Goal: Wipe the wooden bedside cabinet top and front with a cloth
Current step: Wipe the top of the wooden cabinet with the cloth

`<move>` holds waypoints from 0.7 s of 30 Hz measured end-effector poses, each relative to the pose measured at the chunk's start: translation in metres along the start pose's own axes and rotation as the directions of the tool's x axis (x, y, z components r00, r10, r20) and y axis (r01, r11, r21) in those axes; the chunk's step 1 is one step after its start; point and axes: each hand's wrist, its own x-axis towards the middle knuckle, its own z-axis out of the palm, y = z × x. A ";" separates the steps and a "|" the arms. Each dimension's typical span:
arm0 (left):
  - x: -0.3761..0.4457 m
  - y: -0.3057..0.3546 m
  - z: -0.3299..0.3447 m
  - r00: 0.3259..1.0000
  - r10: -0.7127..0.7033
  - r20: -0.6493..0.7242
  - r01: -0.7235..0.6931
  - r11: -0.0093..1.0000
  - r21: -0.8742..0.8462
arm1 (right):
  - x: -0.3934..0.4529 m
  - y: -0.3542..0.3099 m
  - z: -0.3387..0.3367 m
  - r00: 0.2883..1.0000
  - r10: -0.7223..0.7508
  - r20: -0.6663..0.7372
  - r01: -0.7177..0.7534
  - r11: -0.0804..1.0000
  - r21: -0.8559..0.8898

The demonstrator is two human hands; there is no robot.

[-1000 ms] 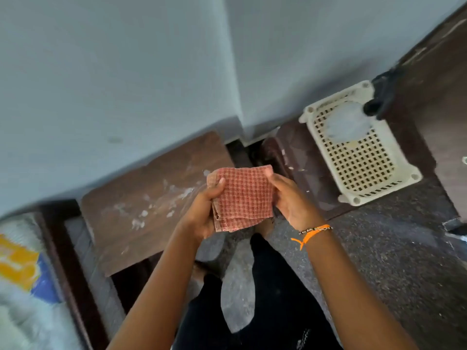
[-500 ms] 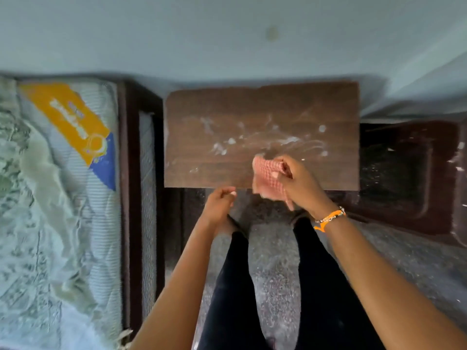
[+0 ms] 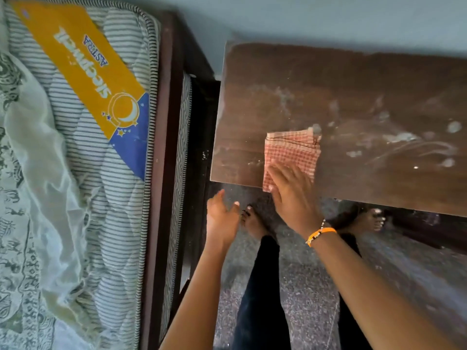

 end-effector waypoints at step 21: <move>0.045 -0.032 -0.015 0.963 0.262 -0.066 -0.265 0.963 -0.045 | 0.122 -0.067 0.069 0.968 -0.239 -0.079 0.201 0.922 -0.330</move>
